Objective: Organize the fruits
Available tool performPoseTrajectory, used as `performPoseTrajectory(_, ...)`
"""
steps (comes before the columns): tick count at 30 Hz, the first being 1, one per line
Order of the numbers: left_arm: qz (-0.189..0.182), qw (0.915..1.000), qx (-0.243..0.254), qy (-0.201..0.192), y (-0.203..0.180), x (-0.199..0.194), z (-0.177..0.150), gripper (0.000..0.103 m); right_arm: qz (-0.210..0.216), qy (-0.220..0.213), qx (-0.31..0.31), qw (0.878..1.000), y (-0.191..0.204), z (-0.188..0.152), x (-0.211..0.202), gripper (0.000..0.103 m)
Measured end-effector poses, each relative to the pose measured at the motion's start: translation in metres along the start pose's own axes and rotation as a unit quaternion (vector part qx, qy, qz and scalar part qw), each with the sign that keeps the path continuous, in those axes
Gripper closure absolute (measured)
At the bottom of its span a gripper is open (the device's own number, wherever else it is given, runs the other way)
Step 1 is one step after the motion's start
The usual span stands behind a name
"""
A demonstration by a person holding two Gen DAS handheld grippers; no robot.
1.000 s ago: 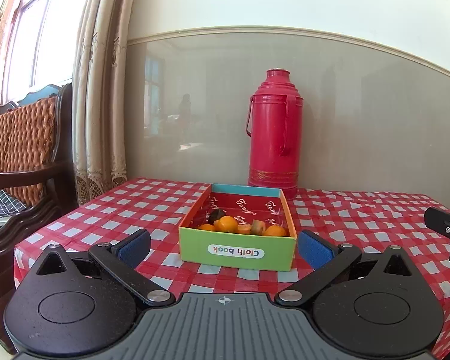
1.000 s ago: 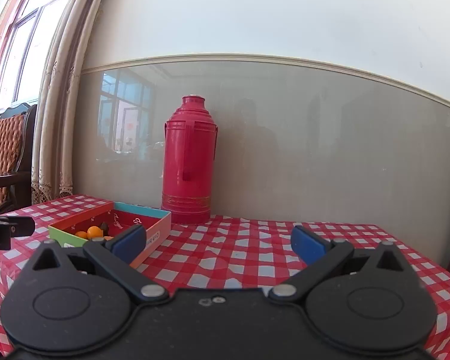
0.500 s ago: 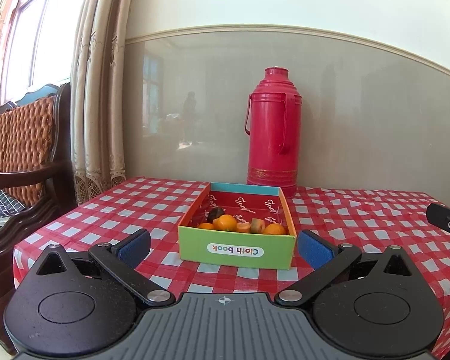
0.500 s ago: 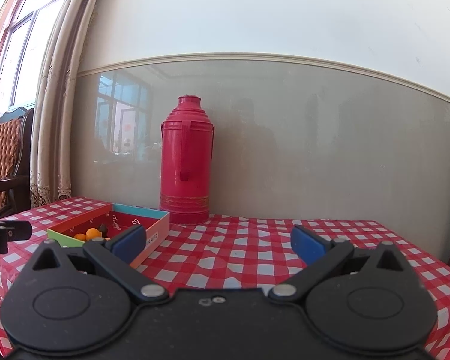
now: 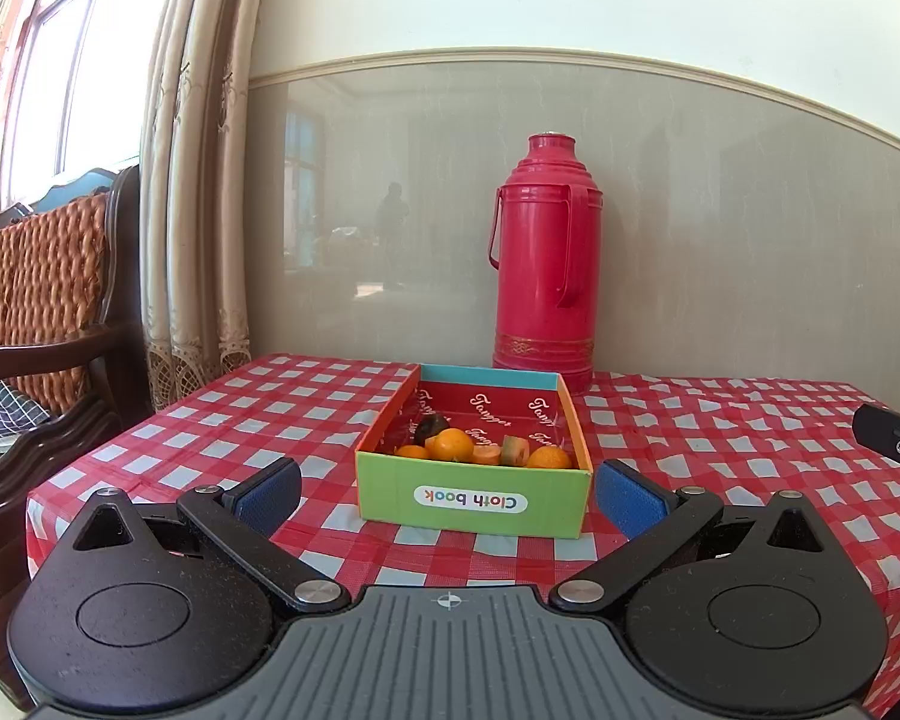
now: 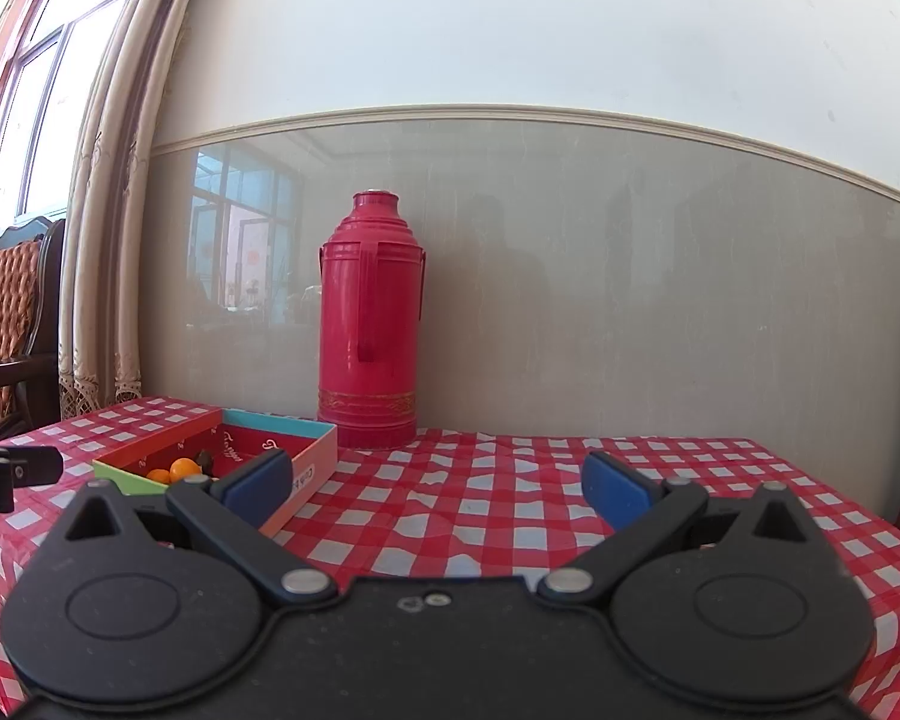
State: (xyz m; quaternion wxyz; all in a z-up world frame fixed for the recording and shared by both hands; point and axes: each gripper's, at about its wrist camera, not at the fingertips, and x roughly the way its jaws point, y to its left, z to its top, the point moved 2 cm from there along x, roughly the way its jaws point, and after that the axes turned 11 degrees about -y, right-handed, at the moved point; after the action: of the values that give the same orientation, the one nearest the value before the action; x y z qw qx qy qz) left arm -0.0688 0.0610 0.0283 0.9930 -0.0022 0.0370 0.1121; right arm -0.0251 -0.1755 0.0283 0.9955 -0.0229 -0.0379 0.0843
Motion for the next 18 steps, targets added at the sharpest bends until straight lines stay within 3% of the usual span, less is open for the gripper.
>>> performPoseTrajectory(18, 0.0, 1.0, 0.001, 0.001, 0.0, 0.0, 0.0002, 0.0, 0.002, 0.001, 0.0, 1.0, -0.0014, 0.0001, 0.0012, 0.006)
